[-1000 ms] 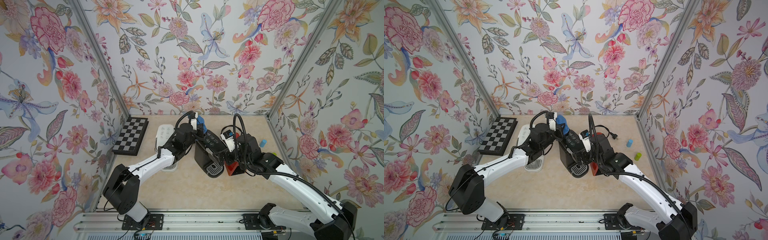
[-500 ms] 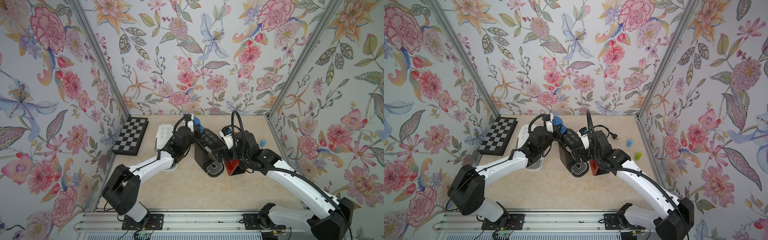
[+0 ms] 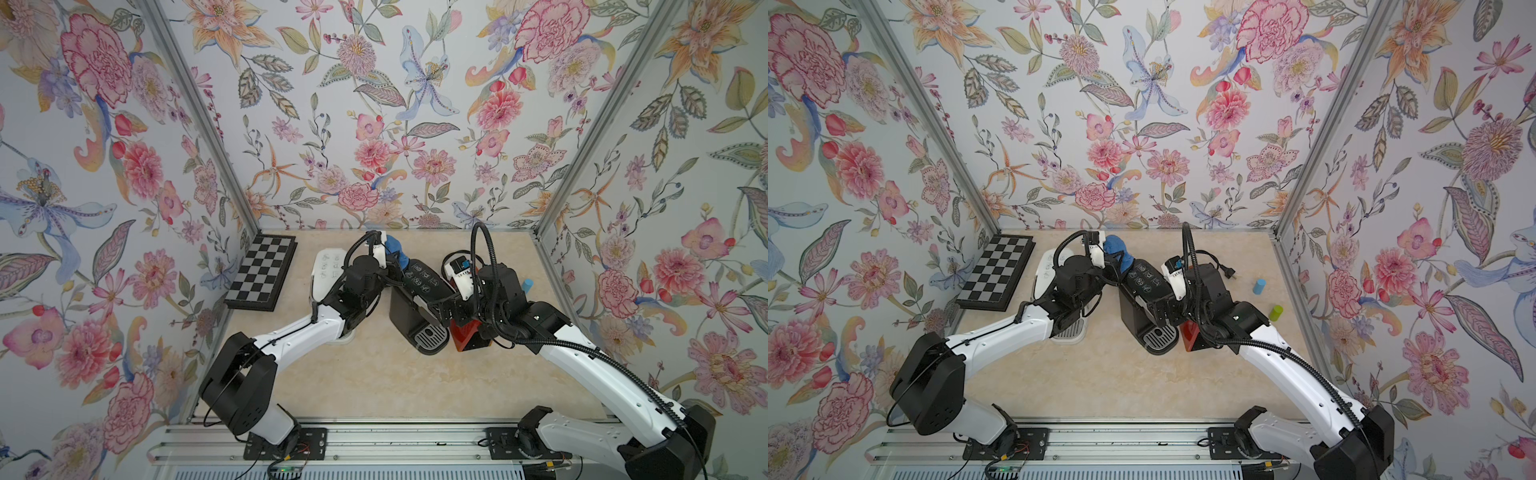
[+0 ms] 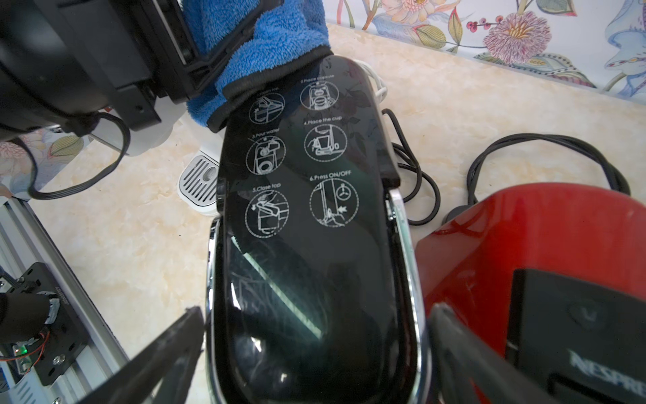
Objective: Wipe the surface of a coffee machine
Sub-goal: Wipe the dirt from the surface of the coffee machine.
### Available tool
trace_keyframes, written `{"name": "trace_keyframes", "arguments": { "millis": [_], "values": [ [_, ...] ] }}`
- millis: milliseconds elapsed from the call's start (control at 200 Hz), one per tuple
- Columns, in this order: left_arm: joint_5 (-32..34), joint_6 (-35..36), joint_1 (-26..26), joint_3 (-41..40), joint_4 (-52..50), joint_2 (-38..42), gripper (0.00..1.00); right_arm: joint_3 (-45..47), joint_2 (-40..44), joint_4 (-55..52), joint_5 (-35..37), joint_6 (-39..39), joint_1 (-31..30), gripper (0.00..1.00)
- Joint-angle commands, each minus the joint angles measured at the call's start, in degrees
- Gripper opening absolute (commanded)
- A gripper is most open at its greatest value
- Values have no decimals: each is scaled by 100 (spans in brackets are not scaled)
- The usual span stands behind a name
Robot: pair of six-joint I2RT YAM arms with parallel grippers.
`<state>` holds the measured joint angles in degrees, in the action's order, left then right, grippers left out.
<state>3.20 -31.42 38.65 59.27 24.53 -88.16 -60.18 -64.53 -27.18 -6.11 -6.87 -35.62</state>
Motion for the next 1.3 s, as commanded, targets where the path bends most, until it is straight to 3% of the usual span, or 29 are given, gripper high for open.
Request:
{"name": "trace_keyframes", "arguments": {
  "millis": [0,255,425,530,791,1051,1296],
  "values": [
    [-261,256,81,392,-656,93,0,-150,294,444,200,4,107,100],
    [-128,637,-6,820,-1028,120,0,-89,340,392,124,-66,151,100],
    [-451,764,-278,1174,-902,-253,0,-386,-59,546,118,-191,143,100],
    [-609,517,-349,1210,-703,-591,0,-377,-335,791,234,-286,140,94],
    [-407,1,-342,349,-141,-550,0,-283,-741,1167,618,-384,12,84],
    [-102,-169,-160,114,-342,-577,0,-266,-986,1325,822,-413,-40,83],
    [683,-327,114,6,-623,-501,0,-285,-1139,1382,902,-433,-82,83]
  ]
}}
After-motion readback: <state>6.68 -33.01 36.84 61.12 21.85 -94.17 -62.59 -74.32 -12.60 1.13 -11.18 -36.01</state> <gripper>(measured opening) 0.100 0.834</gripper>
